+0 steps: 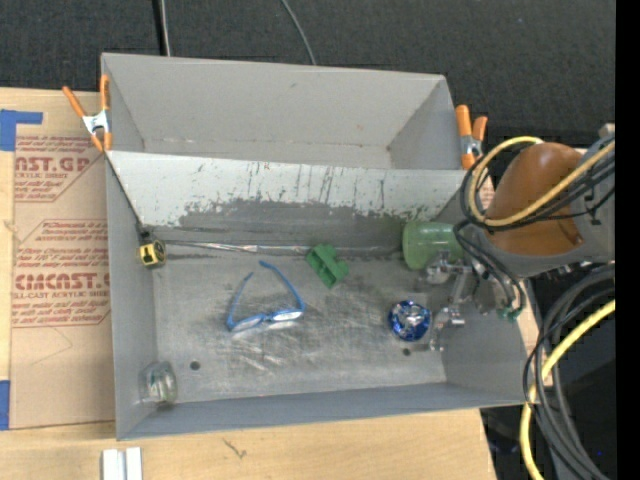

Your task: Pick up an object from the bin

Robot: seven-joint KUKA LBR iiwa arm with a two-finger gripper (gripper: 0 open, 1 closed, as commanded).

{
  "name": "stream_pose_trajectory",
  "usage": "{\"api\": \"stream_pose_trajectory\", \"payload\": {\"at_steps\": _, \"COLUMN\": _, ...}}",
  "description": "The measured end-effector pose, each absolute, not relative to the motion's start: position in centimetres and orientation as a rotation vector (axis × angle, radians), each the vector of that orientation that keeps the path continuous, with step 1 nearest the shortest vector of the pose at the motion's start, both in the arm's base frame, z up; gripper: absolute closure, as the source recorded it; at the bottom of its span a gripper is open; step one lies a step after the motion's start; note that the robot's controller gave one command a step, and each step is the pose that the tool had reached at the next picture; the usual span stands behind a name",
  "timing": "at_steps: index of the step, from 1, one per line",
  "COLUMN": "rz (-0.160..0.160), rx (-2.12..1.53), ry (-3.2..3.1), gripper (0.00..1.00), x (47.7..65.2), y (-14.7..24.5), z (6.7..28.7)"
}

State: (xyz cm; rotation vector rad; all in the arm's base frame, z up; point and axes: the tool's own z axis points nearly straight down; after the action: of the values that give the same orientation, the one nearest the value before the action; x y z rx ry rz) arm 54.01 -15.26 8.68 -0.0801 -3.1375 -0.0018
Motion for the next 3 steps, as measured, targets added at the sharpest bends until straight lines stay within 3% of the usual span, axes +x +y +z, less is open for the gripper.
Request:
{"api": "stream_pose_trajectory", "payload": {"at_steps": 1, "rz": 0.000, "rx": -0.080, "ry": -3.141, "gripper": 1.00, "x": 54.1, "y": -15.3, "z": 8.7}}
{"api": "stream_pose_trajectory", "payload": {"at_steps": 2, "rz": -0.002, "rx": -0.080, "ry": -3.137, "gripper": 0.00, "x": 54.0, "y": -15.3, "z": 8.7}}
{"api": "stream_pose_trajectory", "payload": {"at_steps": 3, "rz": -0.006, "rx": -0.338, "ry": -3.107, "gripper": 0.00, "x": 54.7, "y": -11.6, "z": 8.3}}
